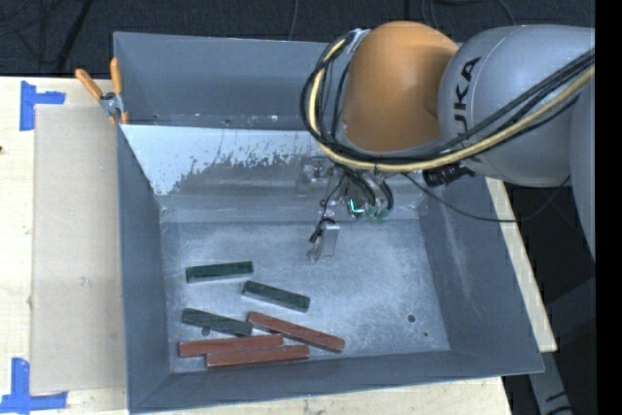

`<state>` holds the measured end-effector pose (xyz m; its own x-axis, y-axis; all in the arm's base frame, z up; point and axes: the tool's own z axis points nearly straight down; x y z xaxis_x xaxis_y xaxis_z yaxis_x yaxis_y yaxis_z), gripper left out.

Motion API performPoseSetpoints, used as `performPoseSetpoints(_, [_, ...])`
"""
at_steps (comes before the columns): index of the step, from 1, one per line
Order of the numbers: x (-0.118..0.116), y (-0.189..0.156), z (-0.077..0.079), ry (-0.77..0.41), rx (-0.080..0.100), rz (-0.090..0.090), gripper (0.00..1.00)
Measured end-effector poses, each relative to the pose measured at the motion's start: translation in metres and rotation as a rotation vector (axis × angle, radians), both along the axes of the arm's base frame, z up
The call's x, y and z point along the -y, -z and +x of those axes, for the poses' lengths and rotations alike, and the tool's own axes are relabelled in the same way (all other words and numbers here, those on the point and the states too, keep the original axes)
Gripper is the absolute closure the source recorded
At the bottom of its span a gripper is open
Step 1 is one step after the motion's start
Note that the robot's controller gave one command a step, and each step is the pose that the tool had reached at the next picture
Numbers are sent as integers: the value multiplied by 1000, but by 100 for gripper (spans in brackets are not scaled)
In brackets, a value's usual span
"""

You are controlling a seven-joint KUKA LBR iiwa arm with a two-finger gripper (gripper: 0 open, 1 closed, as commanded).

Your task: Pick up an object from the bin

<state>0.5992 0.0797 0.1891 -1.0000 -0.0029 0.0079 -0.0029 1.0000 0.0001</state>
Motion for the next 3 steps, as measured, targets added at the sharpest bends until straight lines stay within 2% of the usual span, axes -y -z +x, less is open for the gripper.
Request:
performPoseSetpoints(1, [-40,66,-22,-137,1,1,0])
performPoseSetpoints(2, [-109,123,9,-160,9,4,0])
performPoseSetpoints(3, [-105,119,10,-154,8,1,100])
